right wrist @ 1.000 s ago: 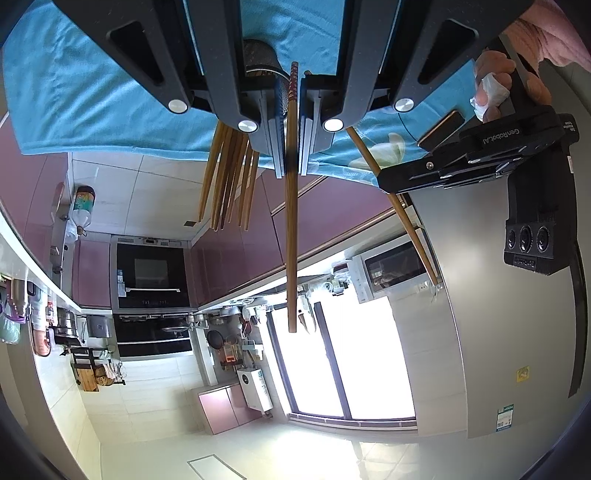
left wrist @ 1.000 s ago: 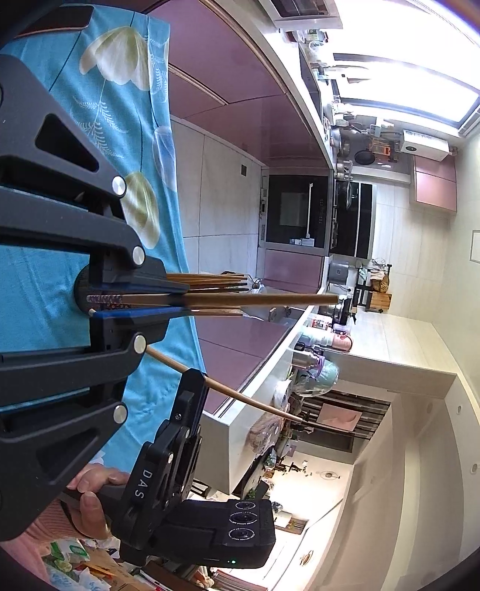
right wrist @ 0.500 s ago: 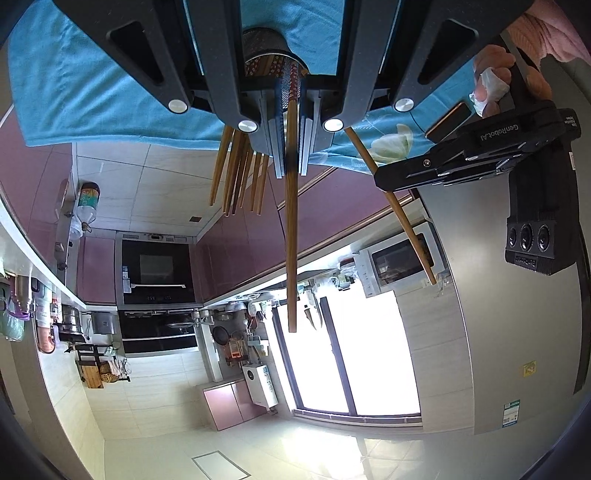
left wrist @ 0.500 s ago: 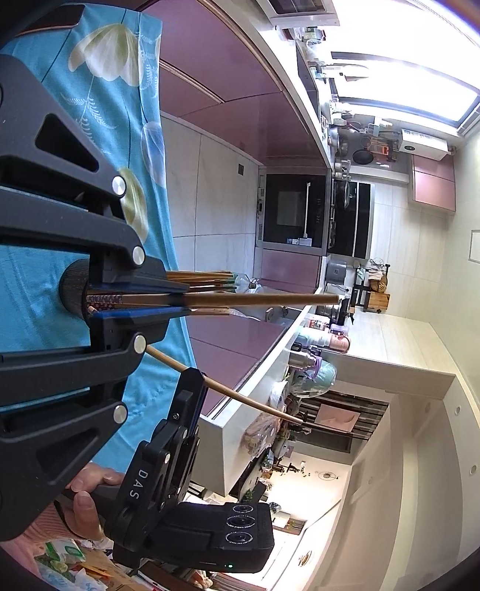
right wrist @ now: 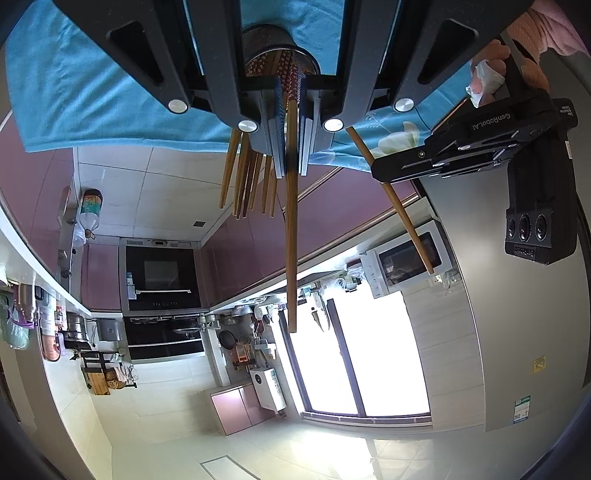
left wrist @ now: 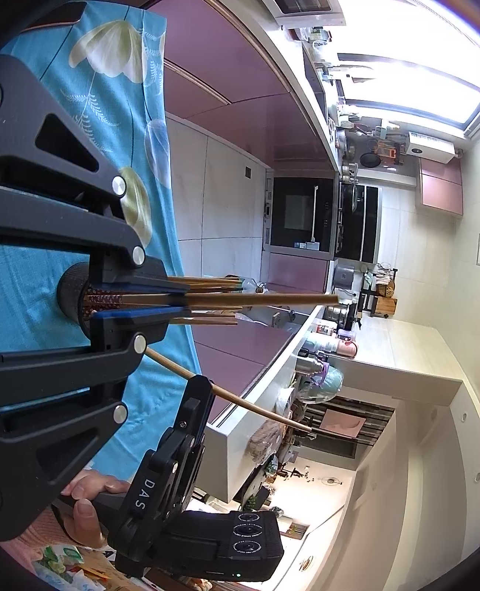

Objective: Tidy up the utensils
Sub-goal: 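Push both chopsticks down into the cup among the others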

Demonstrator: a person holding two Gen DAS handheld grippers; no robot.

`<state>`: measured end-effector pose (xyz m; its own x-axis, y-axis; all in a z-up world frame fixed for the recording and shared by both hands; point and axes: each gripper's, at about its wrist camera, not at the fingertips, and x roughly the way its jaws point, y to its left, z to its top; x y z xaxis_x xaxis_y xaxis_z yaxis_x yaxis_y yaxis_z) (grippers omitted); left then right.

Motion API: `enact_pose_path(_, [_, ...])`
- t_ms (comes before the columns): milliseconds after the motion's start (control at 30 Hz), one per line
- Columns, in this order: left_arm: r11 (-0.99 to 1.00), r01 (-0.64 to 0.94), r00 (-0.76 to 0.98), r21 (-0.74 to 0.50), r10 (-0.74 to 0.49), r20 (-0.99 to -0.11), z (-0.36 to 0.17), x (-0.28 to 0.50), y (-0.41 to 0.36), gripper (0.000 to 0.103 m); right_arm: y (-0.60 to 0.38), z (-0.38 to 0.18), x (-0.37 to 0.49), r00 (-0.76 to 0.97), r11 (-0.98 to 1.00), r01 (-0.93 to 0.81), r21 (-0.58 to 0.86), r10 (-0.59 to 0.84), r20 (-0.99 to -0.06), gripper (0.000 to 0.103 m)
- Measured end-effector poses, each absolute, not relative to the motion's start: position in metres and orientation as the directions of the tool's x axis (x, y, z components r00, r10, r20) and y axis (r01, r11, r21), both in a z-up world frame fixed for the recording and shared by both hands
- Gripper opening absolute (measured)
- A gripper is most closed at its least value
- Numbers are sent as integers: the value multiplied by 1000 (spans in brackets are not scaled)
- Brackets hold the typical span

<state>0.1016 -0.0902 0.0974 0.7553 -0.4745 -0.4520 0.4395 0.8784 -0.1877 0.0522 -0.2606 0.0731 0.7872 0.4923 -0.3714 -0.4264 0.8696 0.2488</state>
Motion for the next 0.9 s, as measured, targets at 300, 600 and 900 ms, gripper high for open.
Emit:
enact_pose_path(300, [880,441,752,-175,-469,-464,95,107,-95,7,-261,67,59,784,876,-412,250,481,-392,6])
enact_pose_path(600, [882,439,746,-171,-464,-478,91,112,-99,7,-258,63,63,783,883,-400,246,469,-409,6])
enact_pose_path(900, [882,438,736,-172,-462,-496,83,117,-99,7,-259,57,67,778,885,-393,250,465,-423,6])
